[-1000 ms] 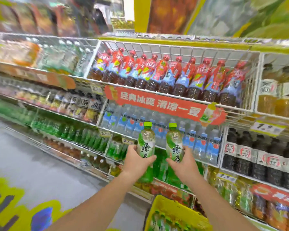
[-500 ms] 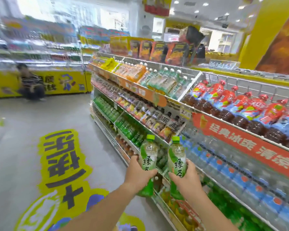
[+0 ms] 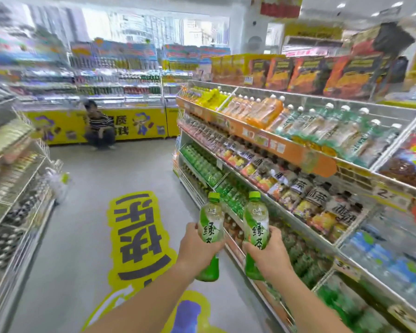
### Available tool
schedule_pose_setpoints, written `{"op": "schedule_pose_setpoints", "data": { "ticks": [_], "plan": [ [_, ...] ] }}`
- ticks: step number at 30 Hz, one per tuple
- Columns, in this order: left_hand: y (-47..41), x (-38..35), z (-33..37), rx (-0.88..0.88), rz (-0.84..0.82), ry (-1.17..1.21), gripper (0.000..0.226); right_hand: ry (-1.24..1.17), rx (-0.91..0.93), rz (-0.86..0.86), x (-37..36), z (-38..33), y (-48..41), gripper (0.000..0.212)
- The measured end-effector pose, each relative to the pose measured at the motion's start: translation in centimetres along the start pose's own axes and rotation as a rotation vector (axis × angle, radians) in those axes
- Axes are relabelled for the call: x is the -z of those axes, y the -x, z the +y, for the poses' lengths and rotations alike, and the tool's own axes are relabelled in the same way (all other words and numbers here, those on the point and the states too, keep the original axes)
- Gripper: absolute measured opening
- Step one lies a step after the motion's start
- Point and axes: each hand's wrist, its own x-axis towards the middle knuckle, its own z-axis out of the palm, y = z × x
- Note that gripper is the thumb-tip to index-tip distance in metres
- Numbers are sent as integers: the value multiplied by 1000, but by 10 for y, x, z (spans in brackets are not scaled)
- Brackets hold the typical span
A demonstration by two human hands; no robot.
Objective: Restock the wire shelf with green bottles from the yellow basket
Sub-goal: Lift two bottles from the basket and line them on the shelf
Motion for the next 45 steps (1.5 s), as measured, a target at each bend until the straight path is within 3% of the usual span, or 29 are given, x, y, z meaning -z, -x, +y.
{"op": "schedule_pose_setpoints", "data": {
  "ticks": [11,26,35,45],
  "plan": [
    [-147,33,-13,61,14,52,47,-60,28,-55,-99,-39,-129,59],
    [-387,-32,20,104,16,-55,47,-101,-17,-72,-156,-25,-365,49],
    [-500,-87,9,111,-145,-114,67,-82,-111,14,-171,5,-452,58],
    [-619,-143,-7,7,-443,-217,63,-69,-259,235,-214,42,-517,62]
  ]
}}
